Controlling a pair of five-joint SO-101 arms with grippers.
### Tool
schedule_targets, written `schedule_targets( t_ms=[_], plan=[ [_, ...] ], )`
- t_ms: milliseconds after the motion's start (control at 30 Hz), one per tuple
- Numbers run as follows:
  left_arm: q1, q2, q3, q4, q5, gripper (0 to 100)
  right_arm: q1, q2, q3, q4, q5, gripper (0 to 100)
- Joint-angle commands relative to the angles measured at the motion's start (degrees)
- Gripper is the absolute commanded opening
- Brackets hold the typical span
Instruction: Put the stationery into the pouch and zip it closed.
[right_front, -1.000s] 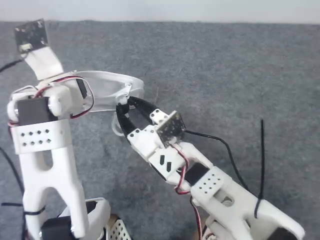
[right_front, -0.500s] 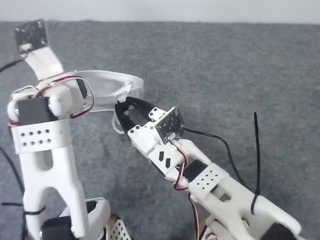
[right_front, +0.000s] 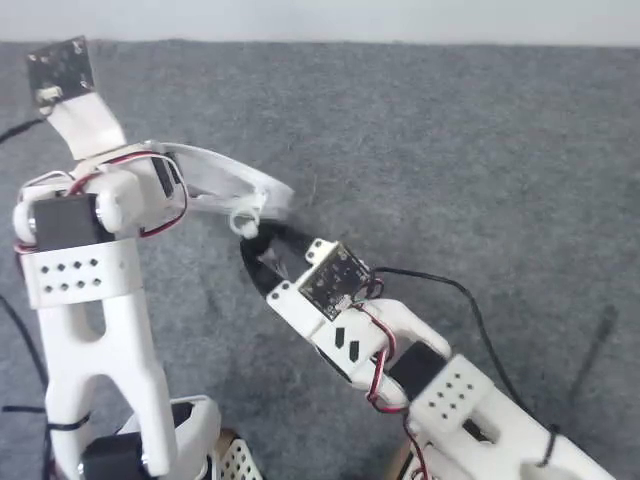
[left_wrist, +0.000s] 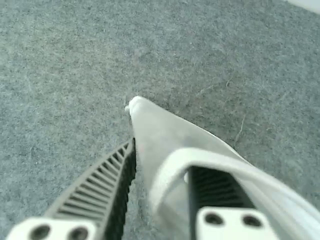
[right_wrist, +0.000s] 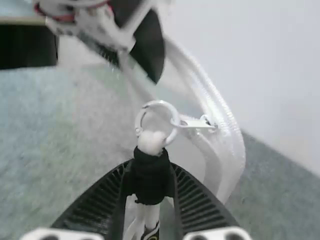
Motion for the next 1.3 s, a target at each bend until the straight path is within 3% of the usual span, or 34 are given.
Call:
schedule_targets(
  t_ms=[0,333,700,833,1033,1267],
  plan=[
    [0.4,-2.6,-0.7,-1.3,0.0,22,-2.4,-8.3,-5.4,15.4,1.0,0.6],
    [10.5,-2.7,-0.7,0.8,-2.9,22,-9.3,-13.3,-5.4,31.2,8.2,0.6],
    [21.7,-9.3,0.5,8.3,-4.7,27,-9.7,-13.4,-5.3,32.2,8.5,0.6],
    [24.7,-14.1,4.2,8.1,-9.5,27,-9.7,-13.5,-5.3,32.1,8.5,0.6],
    [24.6,-20.3,5.8,8.4,-10.7,27,-9.4,-13.5,-5.3,32.0,8.5,0.6],
    [19.7,-24.5,5.8,8.4,-10.3,27,-9.4,-15.7,-5.3,32.2,8.4,0.6]
  ],
)
